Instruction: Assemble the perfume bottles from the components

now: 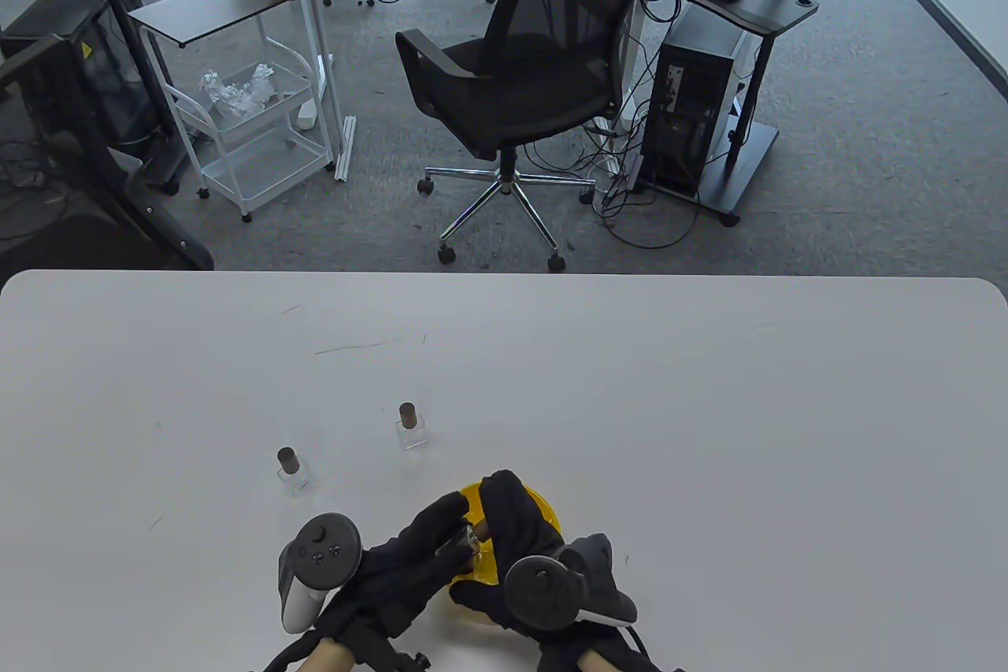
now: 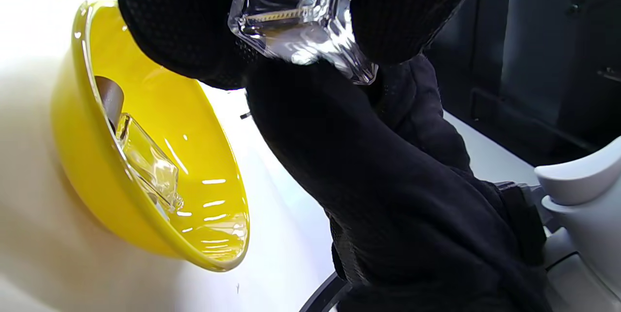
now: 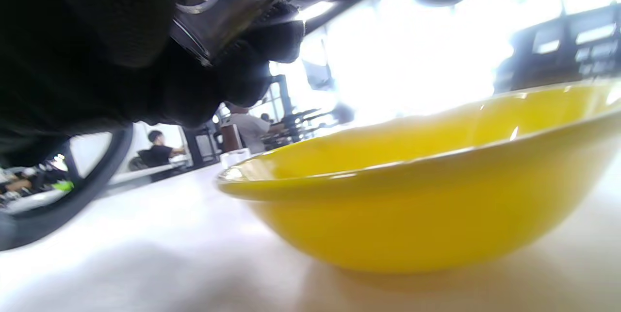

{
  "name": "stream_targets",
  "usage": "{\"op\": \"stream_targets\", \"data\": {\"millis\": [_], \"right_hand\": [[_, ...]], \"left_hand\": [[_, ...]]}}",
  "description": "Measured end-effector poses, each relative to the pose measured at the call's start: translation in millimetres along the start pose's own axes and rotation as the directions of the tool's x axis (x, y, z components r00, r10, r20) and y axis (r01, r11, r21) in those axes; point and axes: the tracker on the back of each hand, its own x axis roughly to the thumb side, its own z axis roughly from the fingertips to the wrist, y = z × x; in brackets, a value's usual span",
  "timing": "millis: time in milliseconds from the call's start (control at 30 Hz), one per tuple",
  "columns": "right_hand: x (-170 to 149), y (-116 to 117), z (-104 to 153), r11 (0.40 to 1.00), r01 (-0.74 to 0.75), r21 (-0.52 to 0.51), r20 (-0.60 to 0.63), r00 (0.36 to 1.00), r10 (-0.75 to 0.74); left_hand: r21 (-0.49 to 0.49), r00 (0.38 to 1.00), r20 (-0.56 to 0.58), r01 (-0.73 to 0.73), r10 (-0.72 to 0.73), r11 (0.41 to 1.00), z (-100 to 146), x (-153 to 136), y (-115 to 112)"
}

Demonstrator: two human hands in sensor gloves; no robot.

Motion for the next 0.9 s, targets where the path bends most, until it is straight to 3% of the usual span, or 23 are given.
{"op": "stream_targets", "data": {"millis": [367,900], "right_hand": [[9,4,1,0.982,-0.134,-0.136,-0.012,0.991,0.133],[6,-1,0,0.98,-0.147,-0.131,-0.03,0.989,0.144]], "left_hand": [[-0.02,0.998,0.004,-0.061,0.061,0.998,-2,2,-8],[-0.027,1.0,0.006,-0.004,0.004,1.0,-3,4,-7]]}}
